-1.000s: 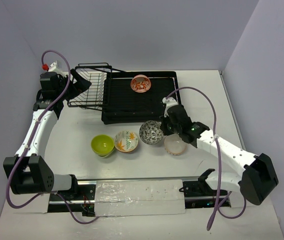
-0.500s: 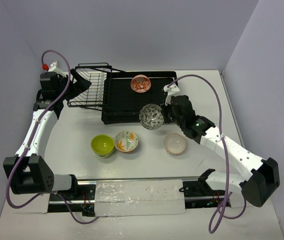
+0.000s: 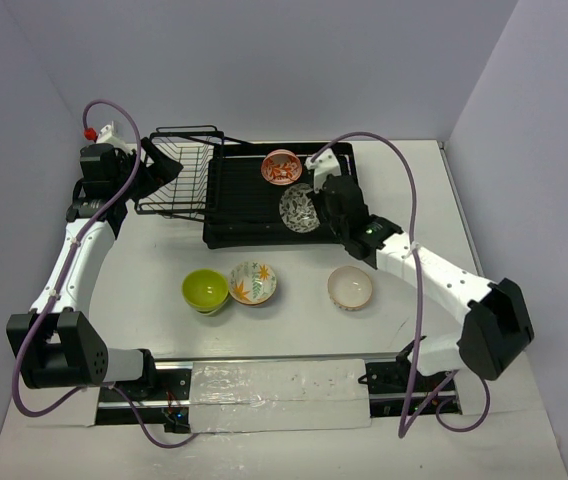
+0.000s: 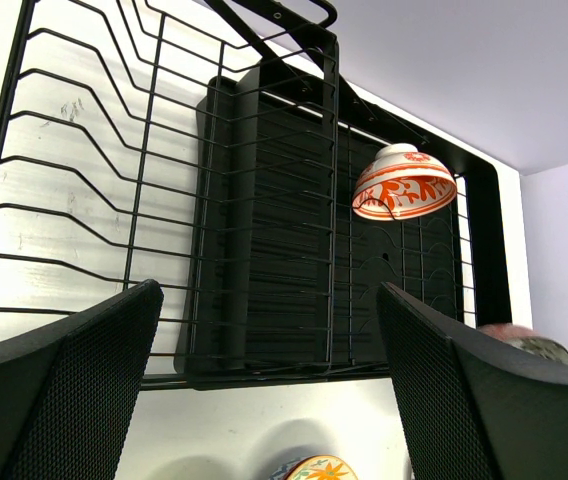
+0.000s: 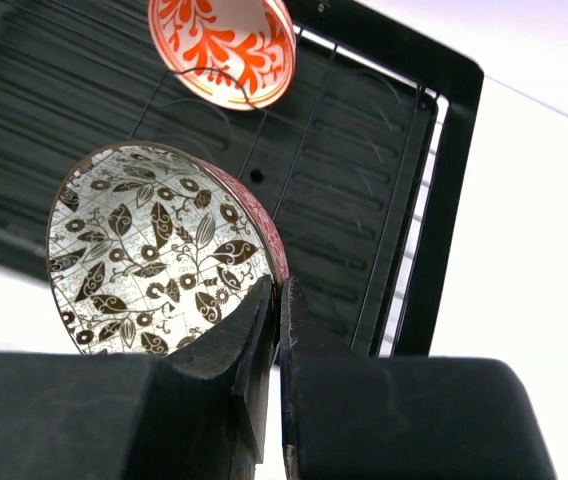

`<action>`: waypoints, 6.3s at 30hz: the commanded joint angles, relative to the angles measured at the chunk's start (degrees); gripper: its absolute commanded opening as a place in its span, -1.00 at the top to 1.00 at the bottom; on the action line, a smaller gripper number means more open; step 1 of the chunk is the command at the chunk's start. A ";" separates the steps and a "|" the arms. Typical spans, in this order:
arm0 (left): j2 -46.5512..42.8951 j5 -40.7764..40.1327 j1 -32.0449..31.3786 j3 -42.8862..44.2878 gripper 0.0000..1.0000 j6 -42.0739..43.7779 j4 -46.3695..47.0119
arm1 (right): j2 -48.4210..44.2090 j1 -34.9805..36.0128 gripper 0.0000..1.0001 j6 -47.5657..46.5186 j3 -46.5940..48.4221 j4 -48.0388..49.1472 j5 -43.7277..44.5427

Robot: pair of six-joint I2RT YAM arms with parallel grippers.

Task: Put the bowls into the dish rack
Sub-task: Insert the bowl into the dish rack, then pick up the bowl from the center of the board.

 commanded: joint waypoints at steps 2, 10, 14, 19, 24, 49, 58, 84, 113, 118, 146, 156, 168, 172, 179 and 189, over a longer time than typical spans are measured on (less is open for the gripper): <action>0.31 -0.19 0.09 -0.03 -0.87 0.27 2.23 | 3.51 -0.69 1.00 -3.69 4.82 11.37 2.58; -0.04 -0.72 0.08 0.14 -0.86 0.71 1.96 | 11.59 -2.80 1.00 -7.03 10.35 15.23 2.22; 0.39 -0.64 0.00 0.23 -0.86 0.54 1.70 | 14.84 -3.51 1.00 -10.79 12.38 18.48 2.93; 1.18 0.07 0.00 0.41 -0.86 0.27 1.79 | 19.58 -4.39 1.00 -14.50 14.57 22.88 2.23; 1.80 0.42 0.08 0.32 -0.86 0.36 1.96 | 22.58 -5.18 1.00 -18.89 15.02 27.00 -0.49; 0.05 0.16 0.61 1.55 -0.85 0.71 1.17 | 27.59 -5.27 1.00 -26.27 2.19 54.17 -10.17; -0.31 0.95 0.70 1.46 -0.85 0.45 1.26 | 30.05 -4.21 1.00 -29.79 -0.01 62.08 -7.00; 0.57 1.56 1.05 1.64 -0.85 0.10 1.35 | 37.96 -3.07 1.00 -41.83 -2.82 78.43 -6.12; 0.31 1.74 1.40 1.55 -0.84 0.10 1.52 | 40.78 -3.60 0.52 -40.69 -6.78 87.49 -11.31; 0.31 1.91 1.49 1.46 -0.84 0.01 1.52 | 41.13 -3.69 0.46 -40.69 -6.69 87.40 -10.34; 0.57 1.74 2.28 1.55 -0.84 -0.34 1.35 | 30.95 -4.39 0.03 -32.44 -12.22 83.18 -10.43; 0.04 2.09 2.63 1.29 -0.85 -0.34 1.70 | 15.22 -3.86 -0.01 -21.99 -17.94 69.32 -9.72; 0.74 1.21 2.90 1.20 -0.85 -0.17 1.61 | -6.14 -2.02 0.21 7.89 -7.22 15.00 -5.51; 1.27 1.30 2.90 1.11 -0.85 -0.34 1.79 | -10.28 -1.93 0.17 15.36 -9.06 5.69 -7.34; 0.66 0.07 2.55 0.50 -0.85 -0.17 1.87 | -16.25 -0.96 -0.04 24.95 -12.49 -5.21 -9.93; -0.22 -4.06 -0.97 0.49 -0.87 1.59 0.91 | -24.69 -0.96 -0.06 37.17 -17.58 -20.87 2.13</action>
